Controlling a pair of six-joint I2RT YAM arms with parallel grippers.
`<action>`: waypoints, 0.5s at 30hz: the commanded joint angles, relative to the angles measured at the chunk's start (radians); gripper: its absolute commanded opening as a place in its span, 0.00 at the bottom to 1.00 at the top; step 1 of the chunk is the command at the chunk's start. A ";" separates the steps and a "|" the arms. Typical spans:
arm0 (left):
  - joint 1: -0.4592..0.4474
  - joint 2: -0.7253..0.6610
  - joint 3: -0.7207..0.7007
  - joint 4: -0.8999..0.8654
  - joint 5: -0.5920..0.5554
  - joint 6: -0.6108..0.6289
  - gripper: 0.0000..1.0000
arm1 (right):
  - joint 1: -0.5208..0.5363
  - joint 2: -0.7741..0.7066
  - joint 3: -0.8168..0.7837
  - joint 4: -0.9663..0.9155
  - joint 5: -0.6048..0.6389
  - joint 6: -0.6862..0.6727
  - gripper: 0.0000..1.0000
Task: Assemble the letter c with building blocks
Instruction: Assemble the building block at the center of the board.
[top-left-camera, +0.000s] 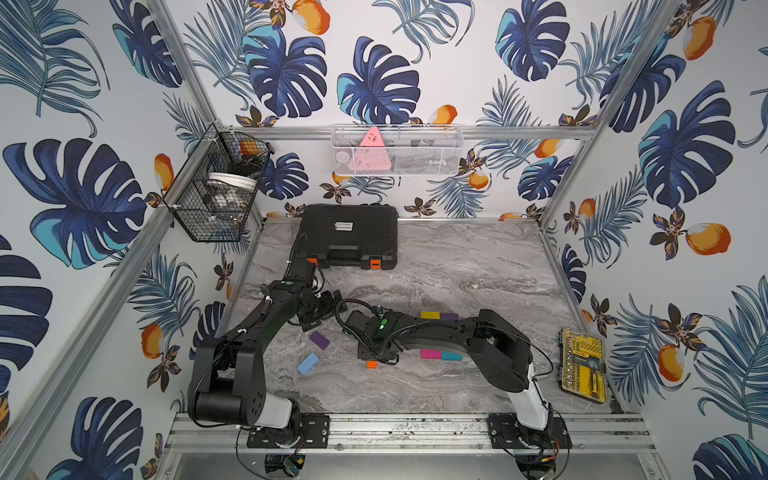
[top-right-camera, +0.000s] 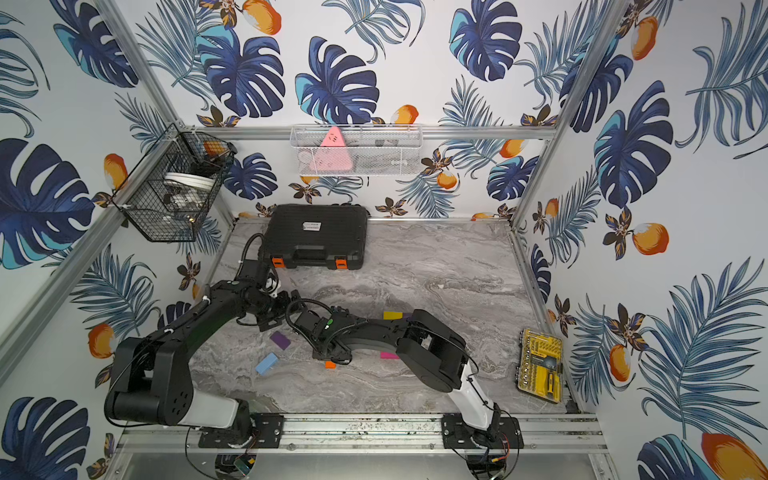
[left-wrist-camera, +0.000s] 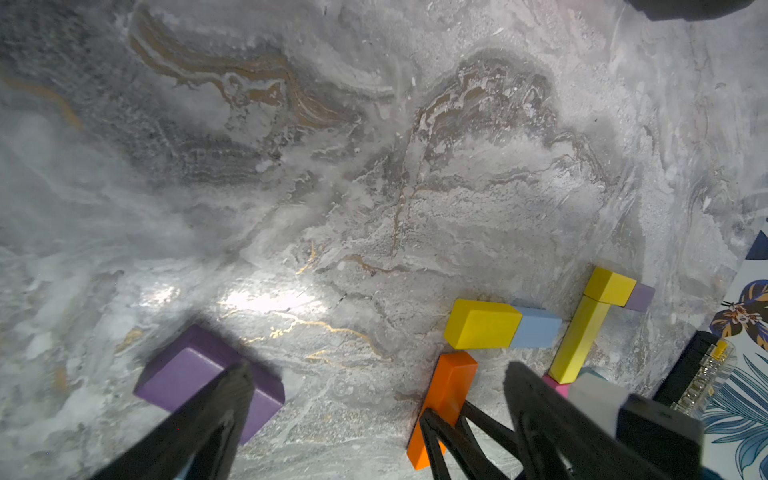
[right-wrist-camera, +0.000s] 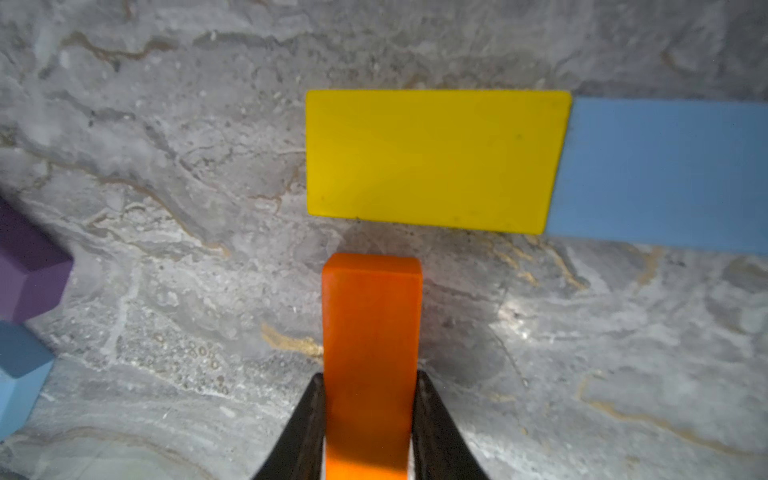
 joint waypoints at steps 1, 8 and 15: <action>0.002 0.001 0.000 0.001 0.005 0.010 0.99 | -0.005 0.014 -0.007 -0.028 0.004 0.003 0.31; 0.002 0.000 -0.006 0.006 0.024 0.004 0.99 | -0.005 -0.014 -0.010 -0.023 -0.015 -0.022 0.57; 0.002 -0.018 -0.026 0.007 0.088 -0.007 0.99 | -0.003 -0.186 -0.132 -0.020 0.046 -0.144 0.72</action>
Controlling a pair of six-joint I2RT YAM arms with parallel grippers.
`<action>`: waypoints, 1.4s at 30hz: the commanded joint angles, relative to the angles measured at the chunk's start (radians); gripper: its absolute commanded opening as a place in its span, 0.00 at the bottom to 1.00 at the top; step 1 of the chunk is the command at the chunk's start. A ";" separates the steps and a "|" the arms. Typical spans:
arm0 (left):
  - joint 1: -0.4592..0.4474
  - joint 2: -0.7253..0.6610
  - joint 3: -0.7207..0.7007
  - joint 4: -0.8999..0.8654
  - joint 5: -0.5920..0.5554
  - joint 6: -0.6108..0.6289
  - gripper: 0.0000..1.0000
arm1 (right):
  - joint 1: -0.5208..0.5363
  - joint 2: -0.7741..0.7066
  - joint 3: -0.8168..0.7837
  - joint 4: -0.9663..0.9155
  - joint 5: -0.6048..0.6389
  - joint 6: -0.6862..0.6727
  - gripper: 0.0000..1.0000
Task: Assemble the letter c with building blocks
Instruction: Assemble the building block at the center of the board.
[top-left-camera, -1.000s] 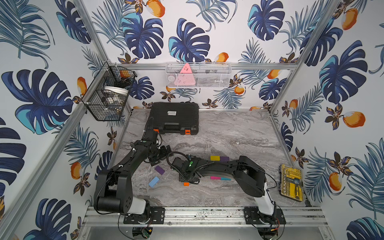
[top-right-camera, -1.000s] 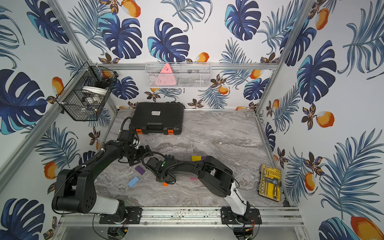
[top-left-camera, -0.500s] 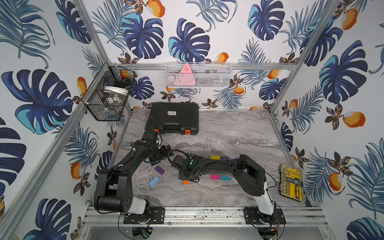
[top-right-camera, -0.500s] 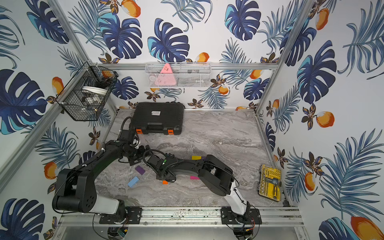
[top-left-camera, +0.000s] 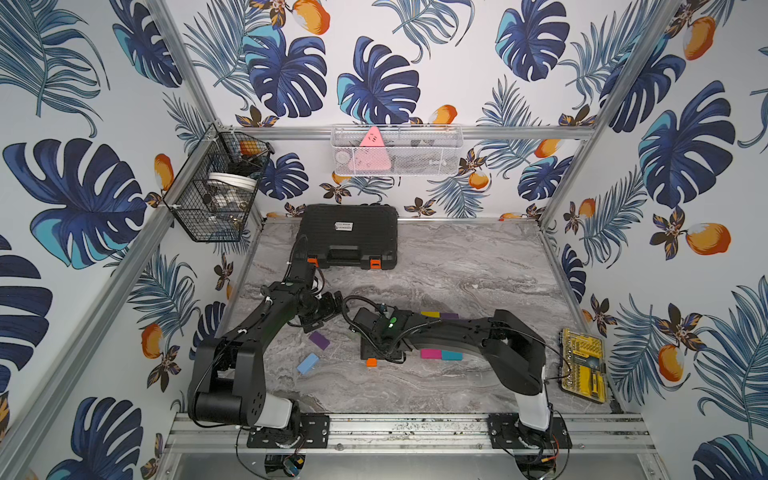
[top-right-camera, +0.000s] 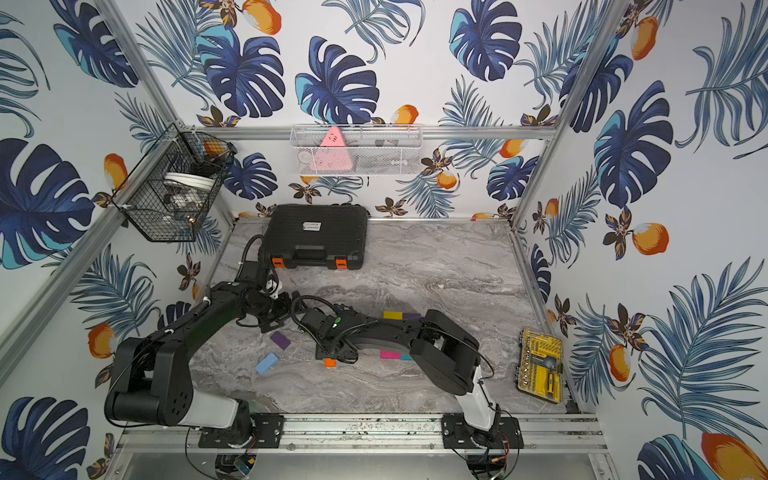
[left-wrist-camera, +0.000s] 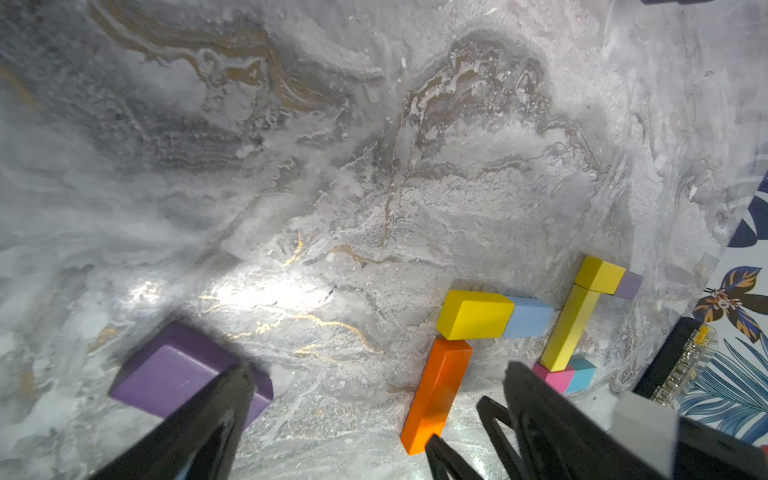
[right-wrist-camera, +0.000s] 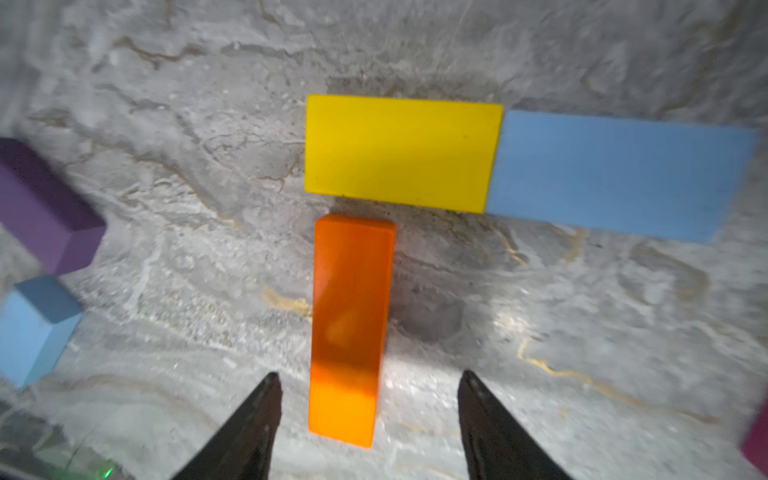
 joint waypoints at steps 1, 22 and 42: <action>0.002 -0.015 -0.013 0.006 0.055 -0.013 0.99 | 0.002 -0.061 -0.059 -0.015 0.057 -0.113 0.74; -0.004 0.001 -0.038 0.039 0.116 -0.059 0.99 | 0.090 -0.083 -0.190 0.138 0.135 -0.505 0.89; -0.004 0.007 -0.028 0.037 0.123 -0.053 0.99 | 0.090 -0.035 -0.164 0.126 0.159 -0.503 0.89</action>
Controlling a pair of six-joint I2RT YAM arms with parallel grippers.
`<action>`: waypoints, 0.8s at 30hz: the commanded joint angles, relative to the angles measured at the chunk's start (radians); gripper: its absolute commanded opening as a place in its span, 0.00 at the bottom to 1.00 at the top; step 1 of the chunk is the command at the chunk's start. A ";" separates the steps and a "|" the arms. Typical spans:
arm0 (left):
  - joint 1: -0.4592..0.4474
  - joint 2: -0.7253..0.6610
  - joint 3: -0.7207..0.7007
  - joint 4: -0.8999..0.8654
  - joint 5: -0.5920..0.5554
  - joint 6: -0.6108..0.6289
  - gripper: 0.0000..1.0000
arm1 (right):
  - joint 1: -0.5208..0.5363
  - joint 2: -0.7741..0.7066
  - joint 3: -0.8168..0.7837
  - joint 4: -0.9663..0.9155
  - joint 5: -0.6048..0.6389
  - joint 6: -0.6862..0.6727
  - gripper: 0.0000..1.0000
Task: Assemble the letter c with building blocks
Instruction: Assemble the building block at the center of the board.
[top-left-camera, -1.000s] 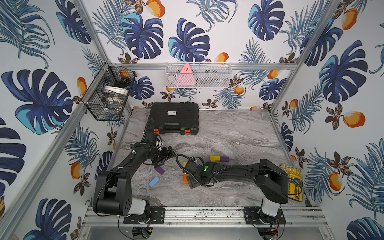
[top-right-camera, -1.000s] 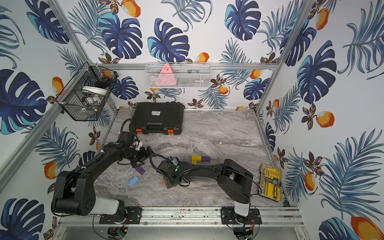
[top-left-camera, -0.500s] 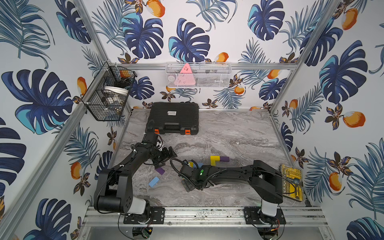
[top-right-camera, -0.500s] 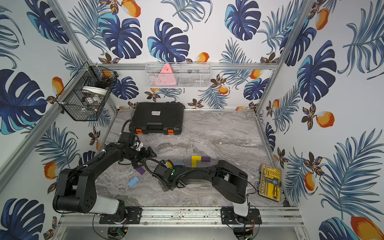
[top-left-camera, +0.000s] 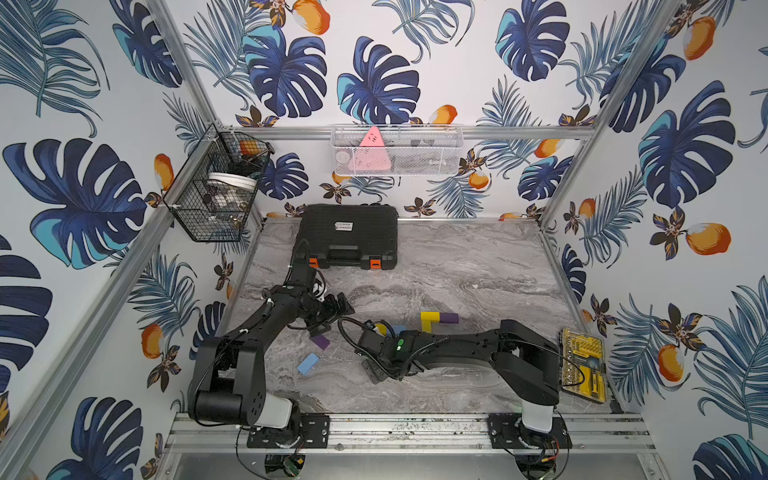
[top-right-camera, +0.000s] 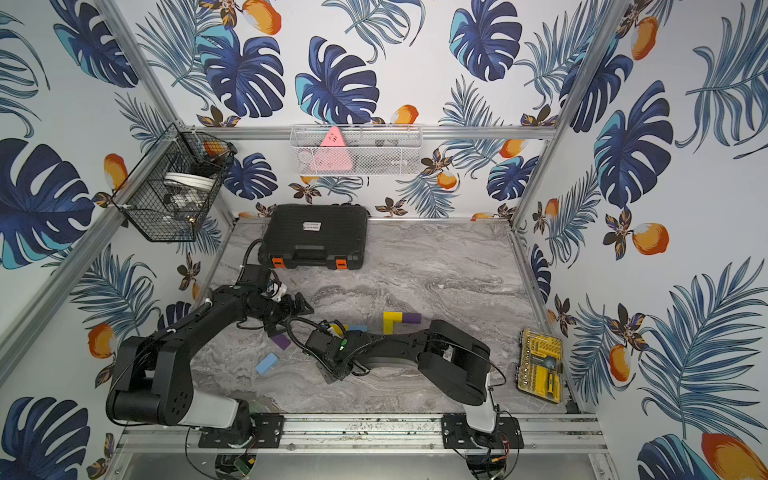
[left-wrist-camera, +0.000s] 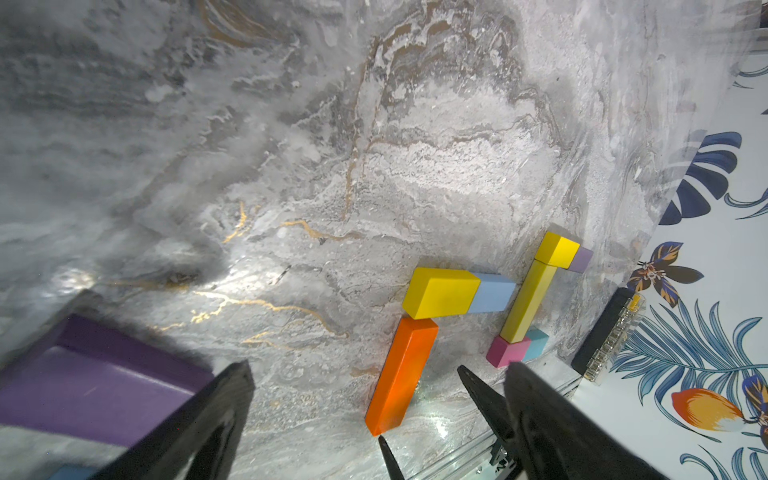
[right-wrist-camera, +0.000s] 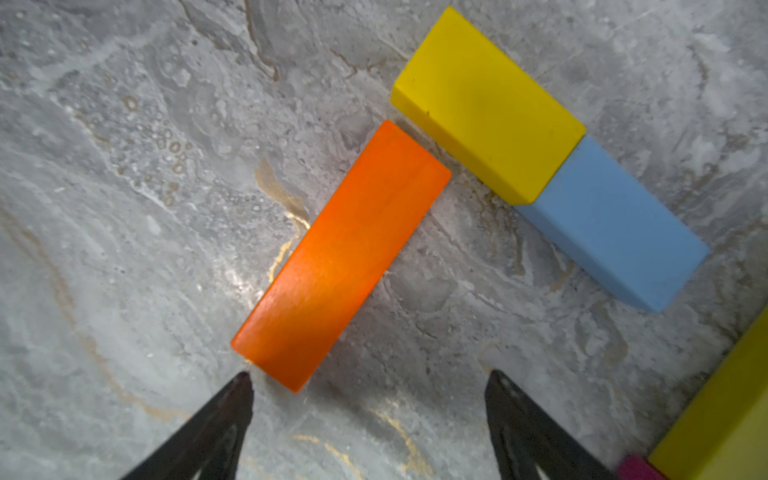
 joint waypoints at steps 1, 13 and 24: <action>-0.001 -0.002 0.007 0.000 0.008 0.001 0.99 | -0.001 0.006 0.012 -0.003 0.023 -0.001 0.89; -0.001 0.001 0.004 0.004 0.009 -0.001 0.99 | -0.012 0.018 0.021 -0.006 0.039 -0.001 0.89; -0.001 0.001 0.004 0.005 0.009 0.000 0.99 | -0.026 0.018 0.022 -0.005 0.038 0.002 0.89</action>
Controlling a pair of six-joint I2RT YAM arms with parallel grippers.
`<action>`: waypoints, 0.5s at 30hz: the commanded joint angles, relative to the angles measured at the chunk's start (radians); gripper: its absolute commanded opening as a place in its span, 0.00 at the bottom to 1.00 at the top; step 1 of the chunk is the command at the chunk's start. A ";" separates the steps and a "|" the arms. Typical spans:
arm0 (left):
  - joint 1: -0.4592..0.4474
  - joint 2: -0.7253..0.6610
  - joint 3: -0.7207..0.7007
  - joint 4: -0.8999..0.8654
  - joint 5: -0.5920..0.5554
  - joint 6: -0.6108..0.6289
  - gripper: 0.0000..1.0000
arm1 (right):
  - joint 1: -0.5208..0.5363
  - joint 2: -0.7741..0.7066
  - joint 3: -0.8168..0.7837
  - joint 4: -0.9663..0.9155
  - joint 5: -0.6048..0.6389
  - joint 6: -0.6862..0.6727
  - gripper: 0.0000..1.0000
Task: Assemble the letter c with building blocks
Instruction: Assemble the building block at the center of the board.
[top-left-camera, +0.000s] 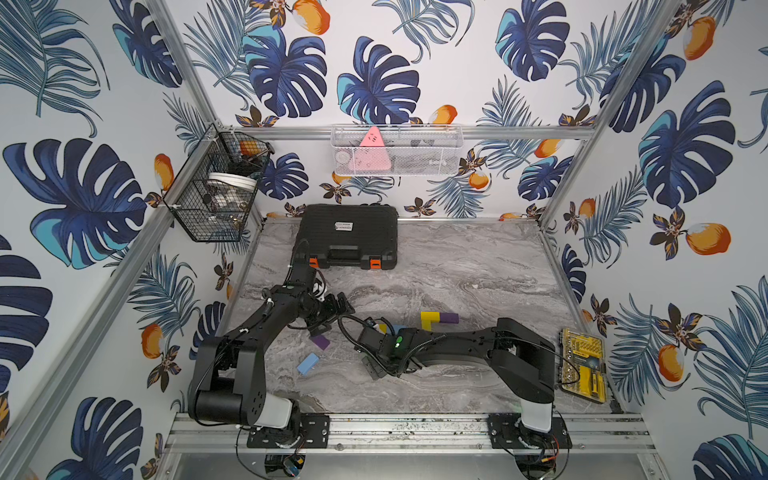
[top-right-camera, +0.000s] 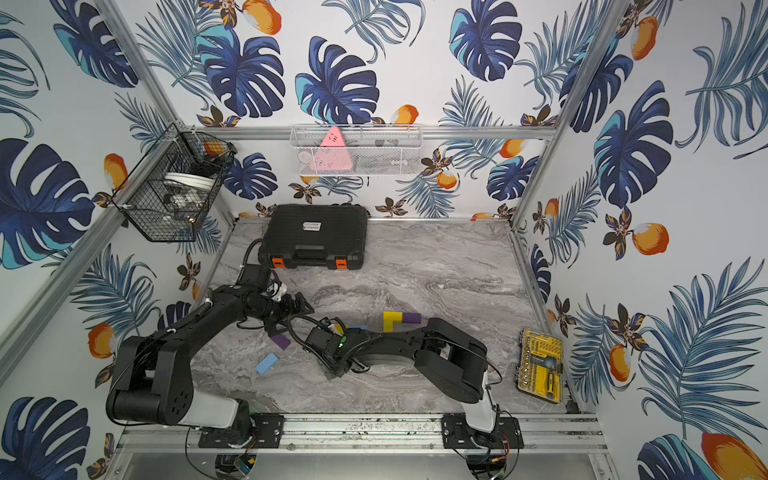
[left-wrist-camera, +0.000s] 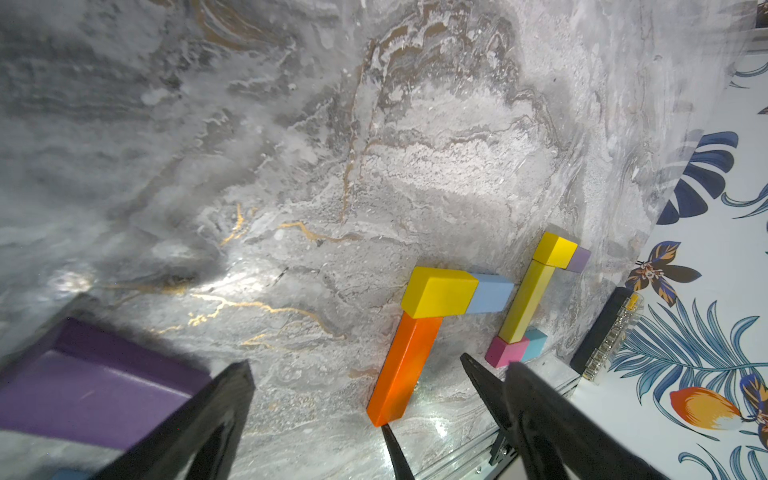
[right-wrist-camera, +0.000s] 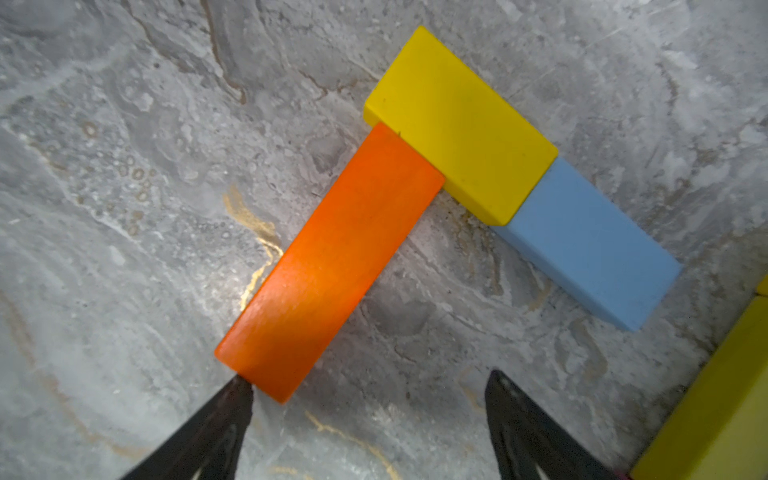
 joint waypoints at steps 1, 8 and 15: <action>-0.001 0.002 0.003 0.001 0.006 0.000 0.99 | -0.005 -0.002 0.003 -0.004 0.012 0.005 0.89; 0.000 0.000 0.004 0.003 0.012 -0.003 0.99 | -0.017 -0.025 -0.002 0.000 -0.006 0.015 0.89; -0.002 -0.024 -0.006 0.008 0.025 -0.010 0.99 | -0.110 -0.180 -0.044 0.011 -0.132 0.211 0.88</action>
